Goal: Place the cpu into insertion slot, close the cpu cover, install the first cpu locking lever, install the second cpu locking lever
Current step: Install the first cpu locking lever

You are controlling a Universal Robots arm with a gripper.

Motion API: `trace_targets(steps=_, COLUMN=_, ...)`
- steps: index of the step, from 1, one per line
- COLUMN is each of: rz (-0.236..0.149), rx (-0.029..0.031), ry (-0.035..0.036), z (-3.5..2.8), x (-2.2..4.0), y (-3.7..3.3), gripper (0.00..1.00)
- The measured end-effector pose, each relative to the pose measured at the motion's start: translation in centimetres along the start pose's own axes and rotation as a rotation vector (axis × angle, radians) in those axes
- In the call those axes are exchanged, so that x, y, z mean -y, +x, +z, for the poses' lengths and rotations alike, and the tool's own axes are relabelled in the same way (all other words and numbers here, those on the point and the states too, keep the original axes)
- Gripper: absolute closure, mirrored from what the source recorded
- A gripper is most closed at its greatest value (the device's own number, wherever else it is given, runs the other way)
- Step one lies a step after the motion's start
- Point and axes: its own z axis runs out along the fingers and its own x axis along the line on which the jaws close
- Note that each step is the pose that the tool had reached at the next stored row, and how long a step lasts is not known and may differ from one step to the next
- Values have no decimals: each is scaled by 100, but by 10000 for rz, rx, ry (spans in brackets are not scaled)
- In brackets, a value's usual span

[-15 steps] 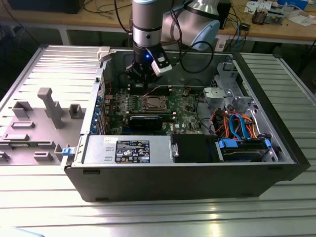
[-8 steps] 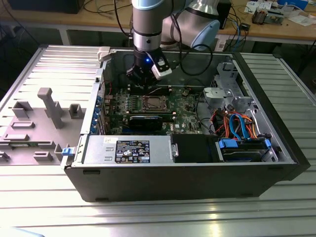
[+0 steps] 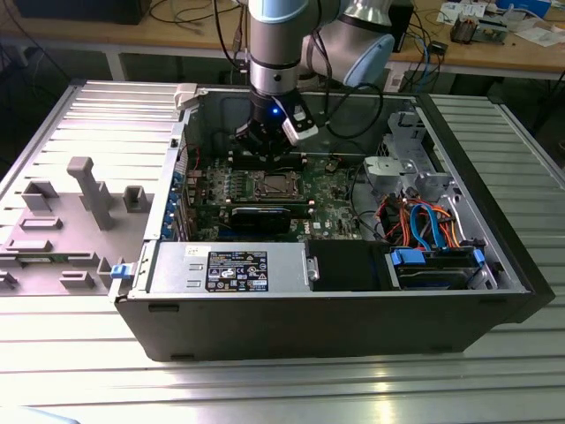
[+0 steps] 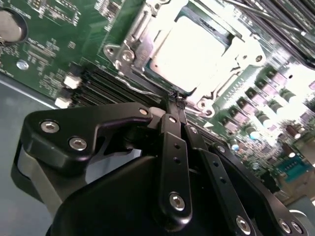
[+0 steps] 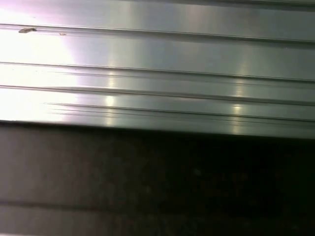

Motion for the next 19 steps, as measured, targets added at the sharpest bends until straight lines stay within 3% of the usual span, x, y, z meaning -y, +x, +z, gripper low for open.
trace_targets(steps=11, rz=-92, rx=2, ry=-29, z=26, x=12, y=-186, gripper=89)
trace_targets(steps=13, rz=-128, rx=3, ry=-63, z=25, x=14, y=-205, gripper=89)
trace_targets(steps=14, rz=-167, rx=5, ry=-121, z=25, x=13, y=-208, gripper=89)
trace_targets(steps=15, rz=-197, rx=12, ry=-185, z=20, x=13, y=-209, gripper=89)
trace_targets(steps=17, rz=-205, rx=14, ry=-204, z=-15, x=12, y=-209, gripper=89)
trace_targets(steps=19, rz=-209, rx=17, ry=-209, z=-98, x=11, y=-209, gripper=89)
